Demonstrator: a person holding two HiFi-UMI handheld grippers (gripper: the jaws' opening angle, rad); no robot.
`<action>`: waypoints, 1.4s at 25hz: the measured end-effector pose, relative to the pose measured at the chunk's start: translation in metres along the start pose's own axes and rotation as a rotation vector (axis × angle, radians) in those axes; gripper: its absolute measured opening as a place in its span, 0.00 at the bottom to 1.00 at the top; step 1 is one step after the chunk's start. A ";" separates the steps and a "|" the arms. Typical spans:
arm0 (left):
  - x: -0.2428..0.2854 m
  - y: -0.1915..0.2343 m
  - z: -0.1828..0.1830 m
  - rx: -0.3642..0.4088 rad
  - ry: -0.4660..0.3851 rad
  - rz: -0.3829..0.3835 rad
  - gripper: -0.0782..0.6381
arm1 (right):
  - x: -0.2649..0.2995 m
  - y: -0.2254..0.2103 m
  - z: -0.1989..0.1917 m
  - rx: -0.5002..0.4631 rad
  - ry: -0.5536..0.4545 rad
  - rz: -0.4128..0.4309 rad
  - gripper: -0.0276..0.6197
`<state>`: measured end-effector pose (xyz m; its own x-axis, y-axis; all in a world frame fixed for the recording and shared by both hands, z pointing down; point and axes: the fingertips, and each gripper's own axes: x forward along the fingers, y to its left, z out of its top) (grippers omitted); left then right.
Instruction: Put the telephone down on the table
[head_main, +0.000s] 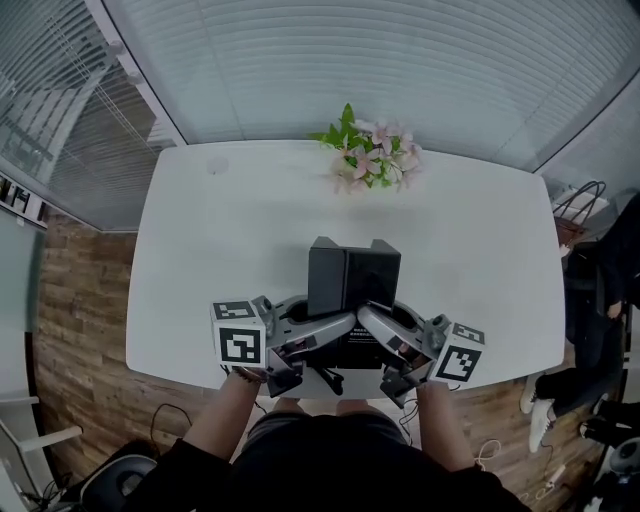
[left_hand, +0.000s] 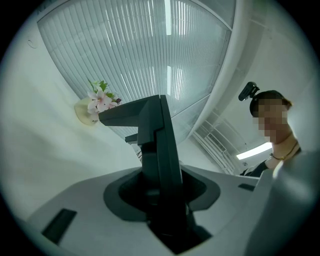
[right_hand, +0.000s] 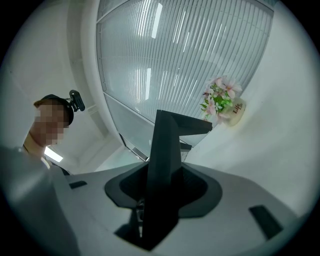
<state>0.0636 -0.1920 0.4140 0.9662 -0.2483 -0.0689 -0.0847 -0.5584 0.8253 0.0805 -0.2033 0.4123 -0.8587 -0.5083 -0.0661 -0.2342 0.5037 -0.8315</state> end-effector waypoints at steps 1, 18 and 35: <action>0.000 0.003 0.000 -0.005 -0.002 0.002 0.37 | 0.001 -0.003 0.000 0.004 0.002 -0.002 0.30; 0.000 0.043 -0.016 -0.077 0.007 0.039 0.37 | 0.003 -0.044 -0.017 0.078 0.036 -0.030 0.30; -0.002 0.069 -0.027 -0.147 0.007 0.061 0.37 | 0.007 -0.069 -0.029 0.157 0.058 -0.057 0.30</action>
<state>0.0620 -0.2089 0.4861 0.9621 -0.2725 -0.0121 -0.1076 -0.4199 0.9011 0.0775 -0.2210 0.4854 -0.8722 -0.4890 0.0117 -0.2130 0.3581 -0.9091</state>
